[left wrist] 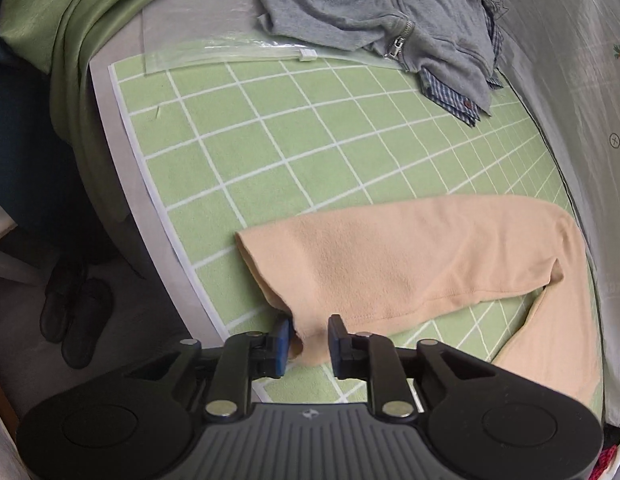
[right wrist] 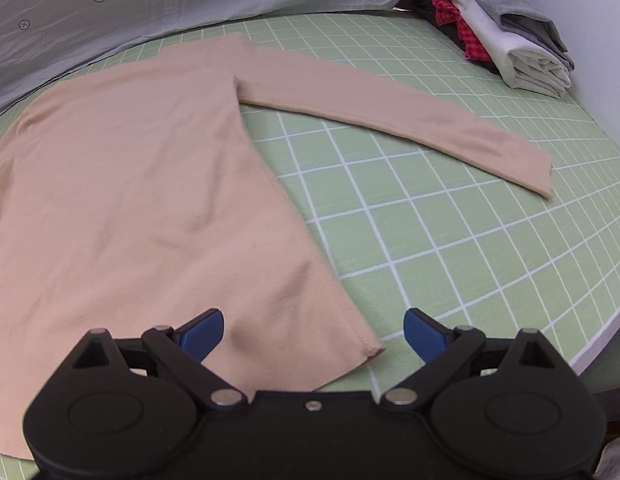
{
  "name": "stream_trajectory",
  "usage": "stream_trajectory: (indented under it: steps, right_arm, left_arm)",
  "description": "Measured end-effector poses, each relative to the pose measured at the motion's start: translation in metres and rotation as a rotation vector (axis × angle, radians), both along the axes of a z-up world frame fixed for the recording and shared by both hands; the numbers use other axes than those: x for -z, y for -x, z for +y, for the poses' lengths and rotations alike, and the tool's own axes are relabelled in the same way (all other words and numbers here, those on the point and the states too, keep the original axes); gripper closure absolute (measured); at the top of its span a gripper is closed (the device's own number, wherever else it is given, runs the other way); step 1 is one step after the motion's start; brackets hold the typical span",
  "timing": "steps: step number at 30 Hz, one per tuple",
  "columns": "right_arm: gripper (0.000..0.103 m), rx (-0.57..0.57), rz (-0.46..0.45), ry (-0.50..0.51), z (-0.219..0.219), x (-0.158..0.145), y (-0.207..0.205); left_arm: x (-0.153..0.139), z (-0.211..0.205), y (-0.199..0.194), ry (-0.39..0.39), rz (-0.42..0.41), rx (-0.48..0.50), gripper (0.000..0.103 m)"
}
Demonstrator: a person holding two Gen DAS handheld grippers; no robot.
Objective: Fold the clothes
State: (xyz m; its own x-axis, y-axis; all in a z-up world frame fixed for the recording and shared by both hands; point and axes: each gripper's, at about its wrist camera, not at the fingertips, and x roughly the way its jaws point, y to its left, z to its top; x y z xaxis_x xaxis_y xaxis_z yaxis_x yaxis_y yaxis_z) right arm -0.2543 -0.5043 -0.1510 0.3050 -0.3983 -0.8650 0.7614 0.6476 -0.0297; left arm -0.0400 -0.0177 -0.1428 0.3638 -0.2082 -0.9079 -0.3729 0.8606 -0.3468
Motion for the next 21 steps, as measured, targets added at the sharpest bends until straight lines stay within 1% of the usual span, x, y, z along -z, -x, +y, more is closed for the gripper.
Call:
stream_trajectory:
  steps: [1,2,3,4,5,6,7,8,9,10,12,16,20,21]
  right_arm:
    - [0.006,0.003,-0.006,0.002,-0.004,0.000,0.003]
    - [0.006,0.005,-0.012,0.001,-0.009,0.000,0.005]
    - [0.012,0.002,-0.019,-0.002,-0.012,0.001,0.007]
    - [0.020,-0.001,-0.025,-0.007,-0.014,0.002,0.009]
    - [0.025,-0.017,-0.034,-0.022,-0.018,0.004,0.010]
    - [0.042,-0.033,-0.039,-0.040,-0.019,0.007,0.011]
    - [0.062,-0.048,-0.043,-0.059,-0.020,0.009,0.011]
    - [0.068,-0.066,-0.055,-0.067,-0.020,0.010,0.012]
    - [0.088,-0.085,-0.068,-0.072,-0.019,0.011,0.014]
    - [0.097,-0.106,-0.081,-0.075,-0.018,0.011,0.016]
    - [0.099,-0.148,-0.089,-0.070,-0.014,0.011,0.021]
    - [0.100,-0.177,-0.102,-0.085,-0.008,0.011,0.036]
    - [0.100,-0.209,-0.091,-0.104,-0.001,0.010,0.047]
    - [0.099,-0.216,-0.087,-0.105,-0.001,0.010,0.048]
  left_arm:
    - [-0.004,-0.004,0.003,-0.015,-0.012,0.014,0.071]
    - [-0.008,-0.009,0.006,-0.030,-0.023,0.028,0.070]
    - [-0.012,-0.014,0.009,-0.045,-0.037,0.045,0.067]
    - [-0.016,-0.019,0.013,-0.060,-0.051,0.061,0.064]
    - [-0.019,-0.025,0.015,-0.075,-0.062,0.079,0.063]
    - [-0.022,-0.030,0.017,-0.083,-0.069,0.101,0.062]
    - [-0.024,-0.036,0.019,-0.091,-0.076,0.122,0.062]
    - [-0.027,-0.041,0.021,-0.098,-0.083,0.144,0.062]
    - [-0.029,-0.049,0.022,-0.104,-0.087,0.173,0.062]
    - [-0.031,-0.057,0.024,-0.110,-0.091,0.203,0.062]
    - [-0.035,-0.072,0.026,-0.132,-0.103,0.254,0.062]
    - [-0.040,-0.102,0.028,-0.162,-0.122,0.358,0.062]
    - [-0.040,-0.124,0.027,-0.167,-0.122,0.411,0.061]
    - [-0.040,-0.129,0.027,-0.172,-0.121,0.424,0.058]
